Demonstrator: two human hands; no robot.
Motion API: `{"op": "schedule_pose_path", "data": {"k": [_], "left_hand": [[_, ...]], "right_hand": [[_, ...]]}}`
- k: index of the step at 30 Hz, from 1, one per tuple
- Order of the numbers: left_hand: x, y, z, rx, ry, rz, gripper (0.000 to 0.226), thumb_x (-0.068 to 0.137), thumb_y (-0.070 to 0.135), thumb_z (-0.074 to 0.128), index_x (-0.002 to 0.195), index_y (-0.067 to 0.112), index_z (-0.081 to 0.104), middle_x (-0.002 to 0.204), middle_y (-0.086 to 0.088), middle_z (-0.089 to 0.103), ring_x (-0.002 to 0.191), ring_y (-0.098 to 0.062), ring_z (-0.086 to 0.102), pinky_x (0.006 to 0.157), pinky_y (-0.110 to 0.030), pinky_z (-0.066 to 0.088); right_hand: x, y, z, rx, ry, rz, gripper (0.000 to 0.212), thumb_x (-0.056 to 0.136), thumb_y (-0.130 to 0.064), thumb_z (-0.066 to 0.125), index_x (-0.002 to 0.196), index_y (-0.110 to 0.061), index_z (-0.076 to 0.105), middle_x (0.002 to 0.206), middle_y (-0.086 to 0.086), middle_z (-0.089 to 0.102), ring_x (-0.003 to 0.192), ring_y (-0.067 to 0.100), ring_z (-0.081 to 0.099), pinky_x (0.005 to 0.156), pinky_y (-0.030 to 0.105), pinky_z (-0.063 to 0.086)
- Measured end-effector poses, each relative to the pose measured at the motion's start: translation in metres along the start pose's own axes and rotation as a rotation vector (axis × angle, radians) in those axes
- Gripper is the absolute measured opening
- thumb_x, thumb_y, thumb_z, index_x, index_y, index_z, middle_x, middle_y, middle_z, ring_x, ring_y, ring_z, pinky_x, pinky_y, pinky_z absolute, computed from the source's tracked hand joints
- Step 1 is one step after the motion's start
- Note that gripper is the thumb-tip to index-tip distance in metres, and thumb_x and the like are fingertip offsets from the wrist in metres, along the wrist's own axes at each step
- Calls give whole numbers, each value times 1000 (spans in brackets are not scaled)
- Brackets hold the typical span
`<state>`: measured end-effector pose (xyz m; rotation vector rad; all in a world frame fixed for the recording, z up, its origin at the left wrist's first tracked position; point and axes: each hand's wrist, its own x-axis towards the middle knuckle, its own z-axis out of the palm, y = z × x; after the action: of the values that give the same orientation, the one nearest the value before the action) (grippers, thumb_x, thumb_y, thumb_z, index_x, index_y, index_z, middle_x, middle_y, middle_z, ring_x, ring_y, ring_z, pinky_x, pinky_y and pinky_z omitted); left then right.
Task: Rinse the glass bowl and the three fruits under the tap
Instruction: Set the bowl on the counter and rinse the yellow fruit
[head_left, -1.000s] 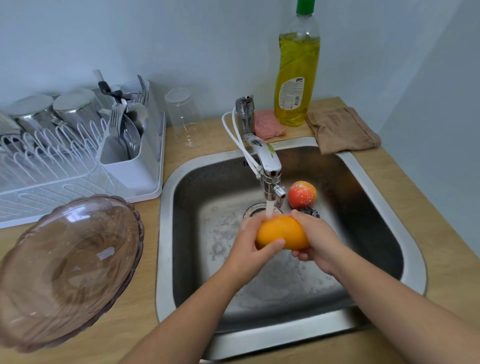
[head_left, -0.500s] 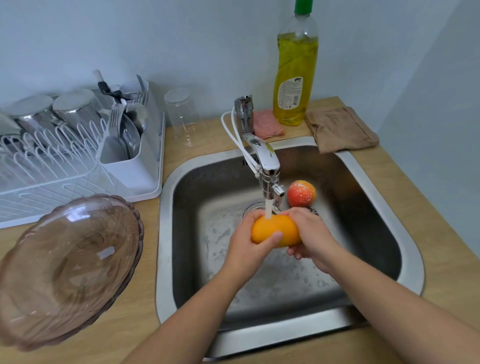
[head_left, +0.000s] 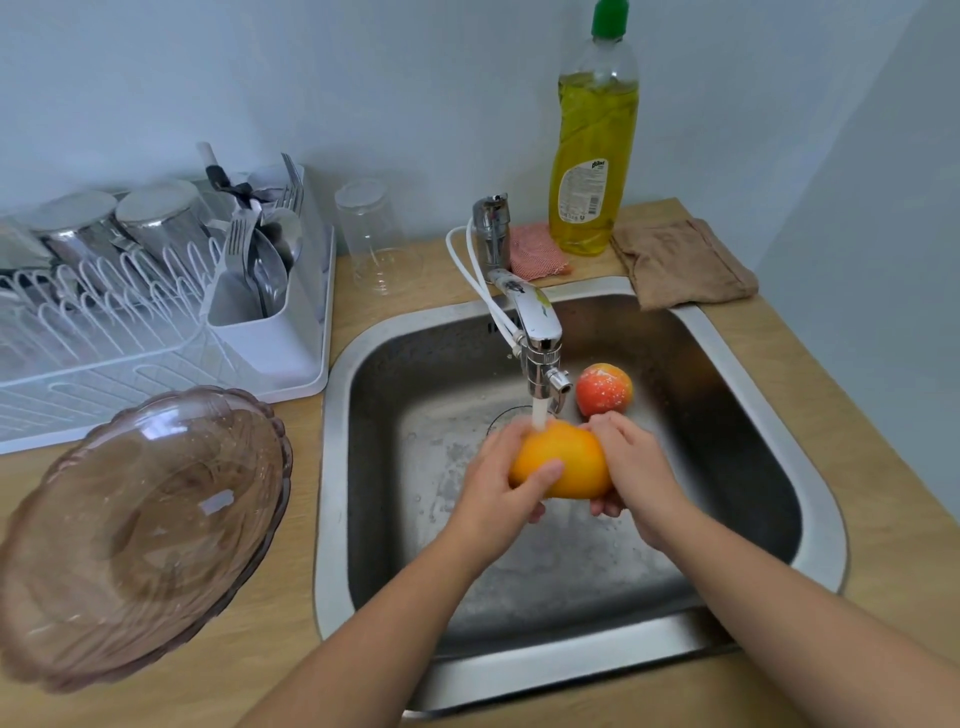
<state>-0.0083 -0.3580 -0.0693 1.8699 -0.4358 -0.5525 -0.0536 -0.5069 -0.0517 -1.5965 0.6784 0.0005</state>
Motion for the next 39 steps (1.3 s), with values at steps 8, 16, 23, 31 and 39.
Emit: {"op": "schedule_pose_path", "data": {"k": [8,16,23,31,39], "left_hand": [[9,16,-1,-222,135,-204,21,100,44,37,107,35,54,95,-14,61,53,-16,60,48,-27,53],[1,7,2,-193,-19,-79,44,83,28,72,120,41,51,121,-7,49,85,-22,67,69,-30,60],[3,18,4,-433,192,-300,22,101,39,39,97,38,60,97,-12,59,53,-18,61,63,-38,60],[-9,4,8,-377,-71,-158,38,95,23,57,126,40,44,119,-9,50,81,-19,70,81,-33,59],[-3,-1,0,-326,102,-251,27,99,49,34,106,25,46,103,-11,58,63,-21,65,65,-38,60]], "right_hand": [[-11,3,18,-49,70,-222,9,94,-33,53,97,-36,60,96,-5,56,79,22,64,51,27,52],[4,5,0,18,-65,11,15,95,-37,48,104,-32,60,101,12,59,64,23,59,46,25,43],[1,18,9,-186,-104,-331,32,78,-56,57,109,-50,54,116,-11,49,100,14,56,73,32,54],[11,0,8,9,45,43,26,95,-43,43,92,-31,67,98,7,58,78,23,59,52,27,45],[4,-2,-6,-181,-348,-168,35,80,-35,73,112,-35,58,107,-4,57,90,23,64,61,26,56]]}}
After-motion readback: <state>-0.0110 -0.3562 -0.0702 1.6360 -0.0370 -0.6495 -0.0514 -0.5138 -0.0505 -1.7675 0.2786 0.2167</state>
